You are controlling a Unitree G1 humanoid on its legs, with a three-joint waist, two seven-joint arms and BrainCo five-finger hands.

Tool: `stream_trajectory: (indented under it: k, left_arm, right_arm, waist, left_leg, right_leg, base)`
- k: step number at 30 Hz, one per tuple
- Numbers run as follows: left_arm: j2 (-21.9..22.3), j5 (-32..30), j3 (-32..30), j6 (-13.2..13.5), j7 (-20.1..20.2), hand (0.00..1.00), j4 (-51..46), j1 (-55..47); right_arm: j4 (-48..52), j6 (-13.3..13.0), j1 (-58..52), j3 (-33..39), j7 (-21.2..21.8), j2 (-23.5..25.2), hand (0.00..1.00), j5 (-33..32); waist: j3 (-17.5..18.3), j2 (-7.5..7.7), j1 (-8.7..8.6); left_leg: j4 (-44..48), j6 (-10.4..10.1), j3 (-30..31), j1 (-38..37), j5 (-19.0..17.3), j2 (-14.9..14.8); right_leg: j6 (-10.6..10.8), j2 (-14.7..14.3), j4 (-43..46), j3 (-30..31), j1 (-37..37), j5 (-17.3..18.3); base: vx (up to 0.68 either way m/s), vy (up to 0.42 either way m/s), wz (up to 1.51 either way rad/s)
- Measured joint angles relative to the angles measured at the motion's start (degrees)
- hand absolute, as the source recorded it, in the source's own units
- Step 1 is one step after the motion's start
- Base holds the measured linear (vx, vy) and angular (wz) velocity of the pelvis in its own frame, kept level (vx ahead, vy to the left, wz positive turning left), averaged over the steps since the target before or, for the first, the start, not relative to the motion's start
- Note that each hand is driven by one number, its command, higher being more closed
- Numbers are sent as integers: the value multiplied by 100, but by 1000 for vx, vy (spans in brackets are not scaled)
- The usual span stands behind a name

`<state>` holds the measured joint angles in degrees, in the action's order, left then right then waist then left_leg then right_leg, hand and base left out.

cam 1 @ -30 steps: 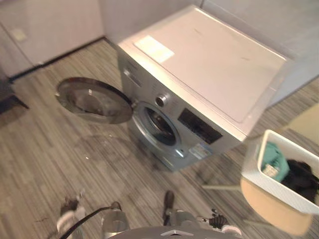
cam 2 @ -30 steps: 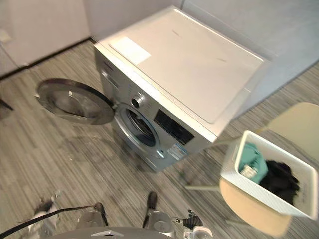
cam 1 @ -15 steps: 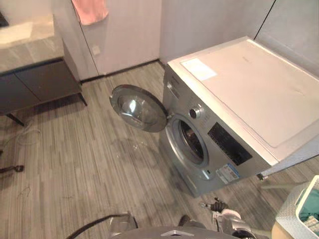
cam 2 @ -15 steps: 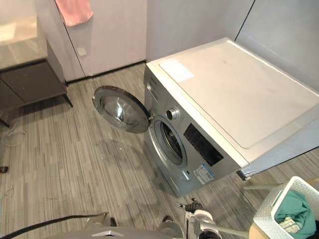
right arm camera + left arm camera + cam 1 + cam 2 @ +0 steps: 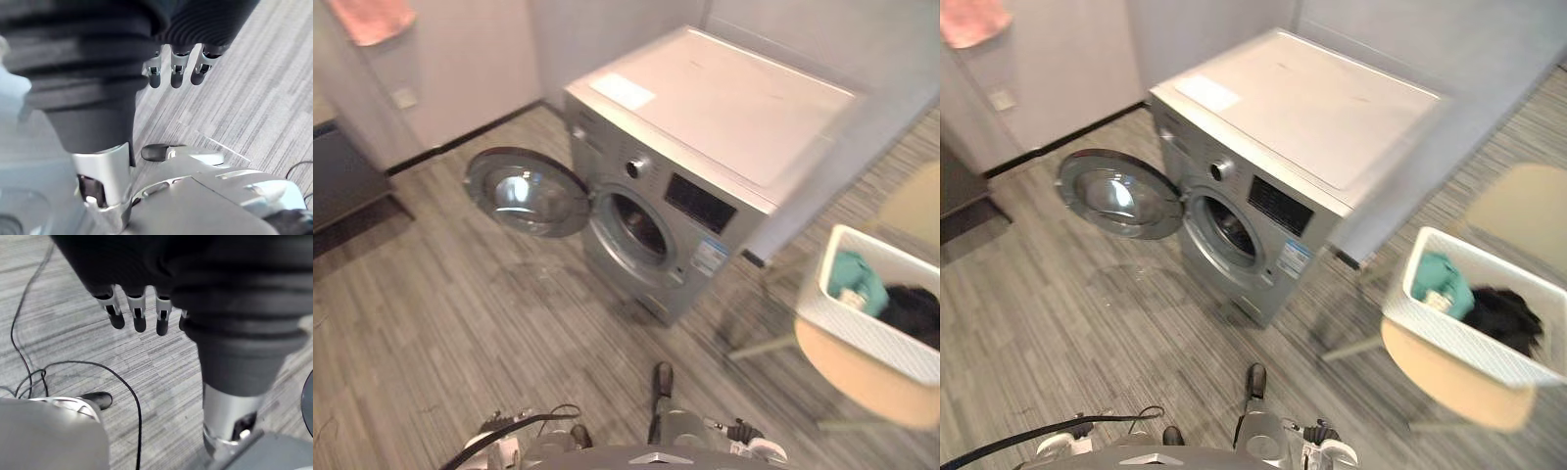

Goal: Pick up the laundry basket with both hands and put the clothes into the washing machine.

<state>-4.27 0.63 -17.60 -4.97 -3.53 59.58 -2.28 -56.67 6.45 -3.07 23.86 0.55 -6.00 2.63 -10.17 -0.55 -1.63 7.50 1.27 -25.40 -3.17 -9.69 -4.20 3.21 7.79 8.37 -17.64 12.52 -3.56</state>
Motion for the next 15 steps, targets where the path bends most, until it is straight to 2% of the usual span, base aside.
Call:
stream_trajectory:
  k: [1,4,5,6,7,8,9,10,11,12,13,15]
  left_arm:
    - [-24,-24,-128,-18,-17,0,-16,-4]
    - [-44,-24,-263,-22,-114,0,-53,-49]
    - [-41,-25,-264,-35,-111,0,-36,-81]
    - [-25,-26,-278,-73,-106,0,-33,-122]
    - [-18,-15,-386,-85,-107,0,-25,-117]
    - [-4,-12,-389,-95,-105,0,-1,-118]
    - [44,-12,-385,-117,-104,0,90,-122]
    - [96,-7,-366,-125,-105,0,172,-121]
    - [111,13,-336,-131,-102,0,199,-115]
    - [103,31,-297,-130,-102,0,185,-97]
    - [59,29,-211,-126,-103,0,165,-44]
    - [14,28,-60,-129,-99,0,168,-1]
  right_arm:
    - [-2,6,-116,149,-18,86,0,2]
    - [-55,31,-354,408,-60,299,0,2]
    - [-85,44,-356,461,-69,336,0,4]
    - [-122,70,-311,494,-73,304,0,10]
    - [-179,83,-202,522,-69,293,0,57]
    - [-234,85,-153,532,-69,263,0,107]
    - [-304,106,-65,518,-62,193,0,222]
    - [-307,121,26,460,-57,101,0,236]
    - [-307,122,96,435,-55,69,0,236]
    - [-293,121,156,428,-54,42,0,237]
    - [-287,123,285,294,-47,94,0,238]
    - [-261,122,351,-37,16,165,0,236]
  waist:
    - [6,5,-14]
    - [146,233,18]
    - [174,294,25]
    - [182,308,37]
    - [200,391,62]
    - [197,343,69]
    - [219,204,102]
    - [273,114,120]
    - [322,68,107]
    - [325,72,84]
    - [288,133,99]
    - [261,190,99]
  left_leg:
    - [35,-33,-175,-106,20,-156]
    - [29,-129,-629,-176,80,-337]
    - [37,-191,-883,-179,118,-423]
    - [63,-261,-1171,-176,164,-490]
    - [161,-284,-1401,-169,192,-537]
    - [152,-262,-1418,-182,206,-551]
    - [-11,-209,-1360,-178,230,-580]
    - [-247,-208,-1314,-206,232,-552]
    - [-403,-356,-1427,-210,322,-527]
    - [-406,-443,-1546,-221,383,-523]
    - [-341,-493,-1774,-199,405,-506]
    - [-299,-587,-1887,-214,459,-605]
  right_leg:
    - [-217,43,716,-297,-107,221]
    - [-260,281,1333,-584,-556,671]
    - [-234,451,1450,-694,-746,760]
    - [-253,650,1448,-819,-848,701]
    - [-215,578,1281,-853,-802,644]
    - [-273,469,1178,-938,-789,603]
    - [-415,294,877,-881,-750,474]
    - [-378,112,546,-758,-718,365]
    - [-336,3,195,-652,-708,314]
    - [-327,-23,8,-642,-705,319]
    - [-149,-51,-357,-658,-757,308]
    - [-164,-264,-947,-616,-953,61]
  base:
    - [5,17,-100]
    - [12,-78,-83]
    - [-37,-203,-138]
    - [-62,-244,-168]
    - [-72,-219,-146]
    - [-97,-240,-151]
    - [-115,-180,-134]
    - [-131,-201,-142]
    - [-96,-138,-92]
    - [-58,-187,-85]
    - [-102,-199,-73]
    - [-211,-201,-47]
